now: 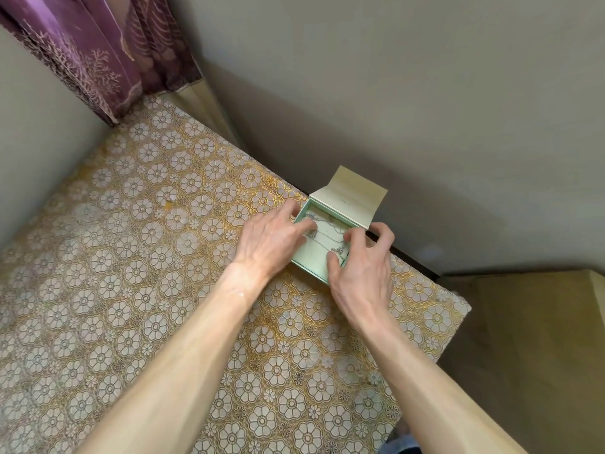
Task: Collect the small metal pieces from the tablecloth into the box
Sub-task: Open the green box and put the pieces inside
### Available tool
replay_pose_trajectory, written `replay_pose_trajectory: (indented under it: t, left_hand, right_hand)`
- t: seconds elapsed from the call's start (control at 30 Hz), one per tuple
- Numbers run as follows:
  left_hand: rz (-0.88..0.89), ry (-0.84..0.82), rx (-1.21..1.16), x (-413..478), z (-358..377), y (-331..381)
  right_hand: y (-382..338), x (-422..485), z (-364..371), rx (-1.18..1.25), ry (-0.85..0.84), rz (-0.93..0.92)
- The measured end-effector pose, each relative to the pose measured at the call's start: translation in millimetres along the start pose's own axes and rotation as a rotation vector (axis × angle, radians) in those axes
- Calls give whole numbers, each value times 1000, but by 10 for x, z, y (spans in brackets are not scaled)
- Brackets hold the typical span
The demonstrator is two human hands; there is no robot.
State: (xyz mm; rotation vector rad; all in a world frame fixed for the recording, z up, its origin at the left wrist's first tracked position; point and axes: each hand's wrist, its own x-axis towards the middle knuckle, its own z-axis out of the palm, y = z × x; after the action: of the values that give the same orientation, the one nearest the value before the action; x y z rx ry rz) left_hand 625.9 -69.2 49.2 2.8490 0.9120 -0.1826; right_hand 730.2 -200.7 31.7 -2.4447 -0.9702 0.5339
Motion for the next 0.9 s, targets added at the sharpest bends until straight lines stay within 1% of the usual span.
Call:
replay_pose_trajectory:
  t: [0.13, 0.27, 0.43, 0.53, 0.7, 0.9]
  left_hand:
    - [-9, 3, -5, 15, 18, -7]
    - [-30, -15, 25, 58, 6, -22]
    - [41, -40, 162, 91, 61, -91]
    - [52, -41, 187, 75, 129, -115]
    - [64, 26, 138, 80, 213, -143]
    - [4, -9, -25, -11, 154, -122]
  right_hand:
    - [6, -7, 24, -36, -6, -21]
    - [27, -19, 56, -16, 2, -33]
    - [60, -3, 90, 6, 19, -50]
    - [78, -1, 83, 20, 15, -41]
    - [78, -14, 97, 25, 7, -41]
    - [115, -15, 56, 19, -40, -47]
